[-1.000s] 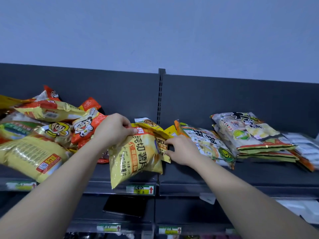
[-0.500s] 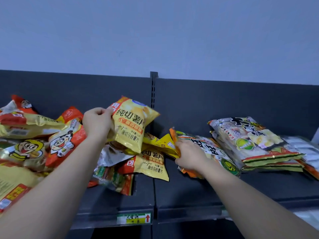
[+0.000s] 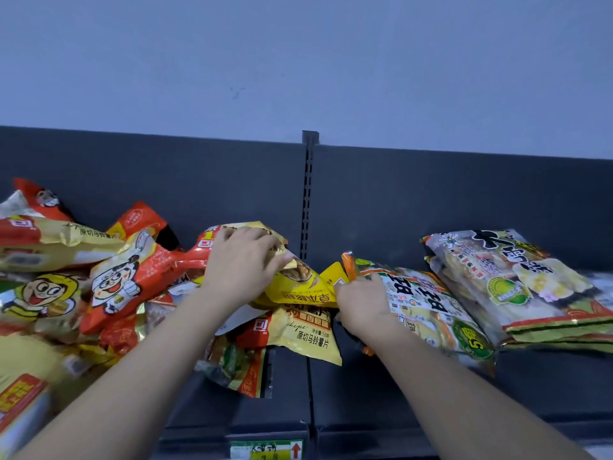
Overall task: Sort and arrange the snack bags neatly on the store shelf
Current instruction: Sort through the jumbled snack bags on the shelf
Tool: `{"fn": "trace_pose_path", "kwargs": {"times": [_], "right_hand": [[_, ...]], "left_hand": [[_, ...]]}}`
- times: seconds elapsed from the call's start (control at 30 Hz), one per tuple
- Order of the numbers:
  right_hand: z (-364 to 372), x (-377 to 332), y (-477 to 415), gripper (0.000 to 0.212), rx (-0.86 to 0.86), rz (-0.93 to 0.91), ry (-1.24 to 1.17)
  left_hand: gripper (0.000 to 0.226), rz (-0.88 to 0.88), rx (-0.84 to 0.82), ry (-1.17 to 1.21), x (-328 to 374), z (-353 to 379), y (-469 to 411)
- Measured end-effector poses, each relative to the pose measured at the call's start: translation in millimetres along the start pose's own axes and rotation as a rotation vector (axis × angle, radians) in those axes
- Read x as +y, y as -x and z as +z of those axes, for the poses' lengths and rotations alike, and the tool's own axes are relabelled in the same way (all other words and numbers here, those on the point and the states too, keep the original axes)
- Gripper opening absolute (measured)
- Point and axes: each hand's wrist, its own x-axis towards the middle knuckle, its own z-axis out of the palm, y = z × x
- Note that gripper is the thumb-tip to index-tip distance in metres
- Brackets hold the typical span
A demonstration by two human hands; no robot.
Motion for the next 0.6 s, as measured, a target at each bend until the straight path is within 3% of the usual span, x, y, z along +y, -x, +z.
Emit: {"fn": "trace_pose_path", "kwargs": {"times": [0.2,0.37,0.47,0.53,0.6], "right_hand": [[-1,13,3,0.012,0.081,0.064,-0.114],[-19,44,-1,0.013,0.289,0.254,-0.483],[-31,60,-1,0.023,0.377,0.295,-0.718],[-40,65,1,0.033,0.422,0.297,-0.900],[-50,65,4,0.035,0.419,0.229,-1.054]], "left_hand": [[0.077,-0.120,-0.043,0.081,-4,3,3],[0.055,-0.228,-0.017,0.137,2,-2,0],[0.070,-0.195,0.030,0.231,13,-9,3],[0.092,-0.083,-0.067,0.349,29,-17,3],[0.093,-0.007,-0.265,0.225,51,-17,0]]}}
